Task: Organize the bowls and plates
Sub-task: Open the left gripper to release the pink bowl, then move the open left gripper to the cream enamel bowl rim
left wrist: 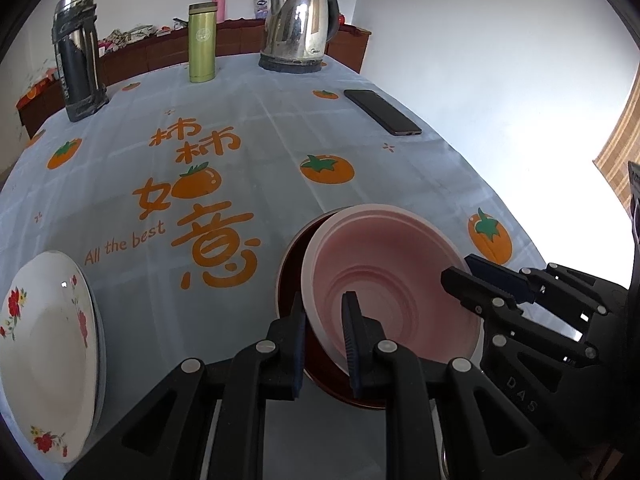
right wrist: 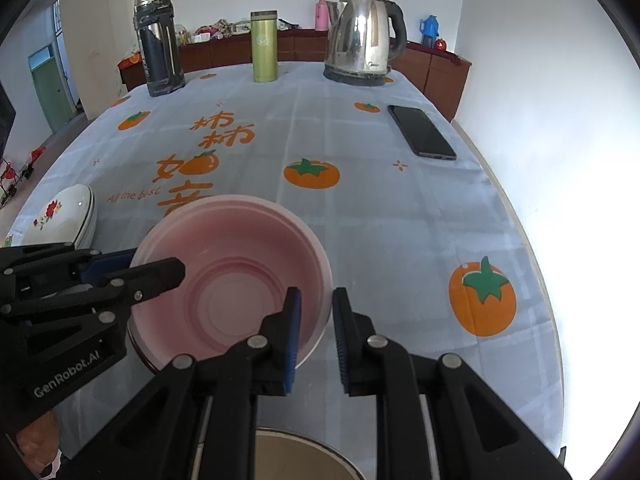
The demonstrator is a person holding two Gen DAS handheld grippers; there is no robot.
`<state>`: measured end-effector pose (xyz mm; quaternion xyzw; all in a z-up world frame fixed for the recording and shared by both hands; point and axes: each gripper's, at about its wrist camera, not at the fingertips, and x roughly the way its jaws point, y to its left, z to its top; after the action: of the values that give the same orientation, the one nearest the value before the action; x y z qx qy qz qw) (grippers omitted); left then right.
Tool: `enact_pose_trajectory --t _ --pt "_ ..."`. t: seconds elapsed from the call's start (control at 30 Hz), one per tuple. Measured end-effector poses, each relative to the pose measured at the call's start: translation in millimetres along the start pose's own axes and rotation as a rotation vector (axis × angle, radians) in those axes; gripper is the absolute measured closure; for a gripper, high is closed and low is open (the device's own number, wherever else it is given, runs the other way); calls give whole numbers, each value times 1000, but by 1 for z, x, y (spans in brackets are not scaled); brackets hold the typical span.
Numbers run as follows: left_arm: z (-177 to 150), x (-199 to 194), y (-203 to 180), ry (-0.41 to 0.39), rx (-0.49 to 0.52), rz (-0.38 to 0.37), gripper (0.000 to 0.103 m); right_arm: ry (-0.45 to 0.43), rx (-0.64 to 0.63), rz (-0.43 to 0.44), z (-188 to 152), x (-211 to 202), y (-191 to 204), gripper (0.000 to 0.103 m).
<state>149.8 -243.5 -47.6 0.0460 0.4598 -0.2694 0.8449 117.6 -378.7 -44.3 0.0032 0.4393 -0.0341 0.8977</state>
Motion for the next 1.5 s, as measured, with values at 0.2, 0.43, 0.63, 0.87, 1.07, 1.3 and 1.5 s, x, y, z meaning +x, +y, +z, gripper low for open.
enact_pose_trajectory --t 0.2,0.43,0.63,0.87,1.07,1.3,1.5 --pt "0 0 -1 2 0 2 84 -5 -9 -4 2 3 1 67" --pt "1 -11 -1 -43 -3 -38 58 -37 5 -15 2 -5 -1 54" --pt "2 -34 -4 -127 18 -41 34 -65 24 -23 0 -16 -5 50" --pt "-8 -49 2 -161 14 -37 34 -107 48 -34 -18 -40 -10 42" --pt "-37 -53 17 -142 -44 -25 34 -134 108 -42 -52 -66 -23 39" --pt "-61 -49 27 -85 -125 -43 34 -100 165 -37 -81 -71 -38 39" --pt "-71 -49 6 -57 -86 -52 34 -84 143 -32 -88 -73 -33 41"
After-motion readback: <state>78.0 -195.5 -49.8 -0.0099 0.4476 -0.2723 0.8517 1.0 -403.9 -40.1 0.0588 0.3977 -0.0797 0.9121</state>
